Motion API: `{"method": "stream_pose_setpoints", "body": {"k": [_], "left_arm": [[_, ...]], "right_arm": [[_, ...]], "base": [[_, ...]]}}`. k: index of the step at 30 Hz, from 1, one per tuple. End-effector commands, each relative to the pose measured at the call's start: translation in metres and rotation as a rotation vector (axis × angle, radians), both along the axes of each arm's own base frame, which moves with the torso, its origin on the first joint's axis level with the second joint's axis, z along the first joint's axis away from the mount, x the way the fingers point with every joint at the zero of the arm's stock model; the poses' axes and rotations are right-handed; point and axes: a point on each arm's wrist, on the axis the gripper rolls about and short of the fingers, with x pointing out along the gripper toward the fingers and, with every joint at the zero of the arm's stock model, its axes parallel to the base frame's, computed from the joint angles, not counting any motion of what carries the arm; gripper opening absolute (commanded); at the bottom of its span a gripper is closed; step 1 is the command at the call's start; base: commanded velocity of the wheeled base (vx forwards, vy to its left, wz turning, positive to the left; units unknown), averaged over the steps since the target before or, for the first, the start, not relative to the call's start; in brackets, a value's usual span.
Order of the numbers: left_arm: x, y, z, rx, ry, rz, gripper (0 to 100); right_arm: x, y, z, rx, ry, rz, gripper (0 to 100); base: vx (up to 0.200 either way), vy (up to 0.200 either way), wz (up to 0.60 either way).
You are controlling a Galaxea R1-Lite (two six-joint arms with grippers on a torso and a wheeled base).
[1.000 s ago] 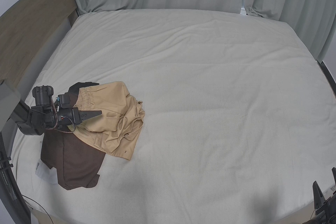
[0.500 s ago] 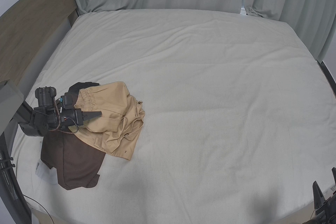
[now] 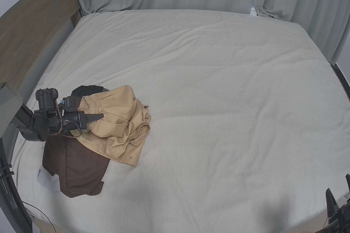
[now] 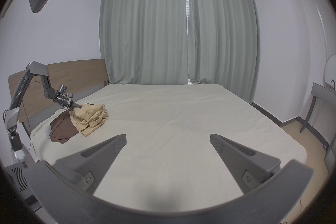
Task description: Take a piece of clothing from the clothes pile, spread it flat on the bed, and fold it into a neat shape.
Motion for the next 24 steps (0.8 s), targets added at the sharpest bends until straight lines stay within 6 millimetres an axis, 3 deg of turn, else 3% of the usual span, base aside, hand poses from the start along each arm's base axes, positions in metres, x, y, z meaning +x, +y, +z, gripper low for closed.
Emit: {"method": "stream_pose_setpoints", "body": {"k": [1,10,14,24], "left_arm": [[-0.013,-0.006,0.027,0.005,-0.049,-0.005,0],[-0.035,-0.009,0.051,-0.026,-0.056,0.015,0],[-0.052,-0.012,0.070,-0.075,-0.042,0.041,0],[-0.069,-0.022,0.072,-0.083,0.003,0.144,0]], "right_arm": [[0.000,0.000,-0.005,-0.001,0.001,-0.001,100],[0.000,0.000,-0.005,-0.001,0.001,-0.001,100],[0.000,0.000,-0.005,-0.001,0.001,-0.001,100],[0.000,0.000,-0.005,-0.002,0.001,-0.002,100]], "base": [[0.000,0.000,0.00],[0.000,0.000,0.00],[0.000,0.000,0.00],[0.000,0.000,0.00]]}}
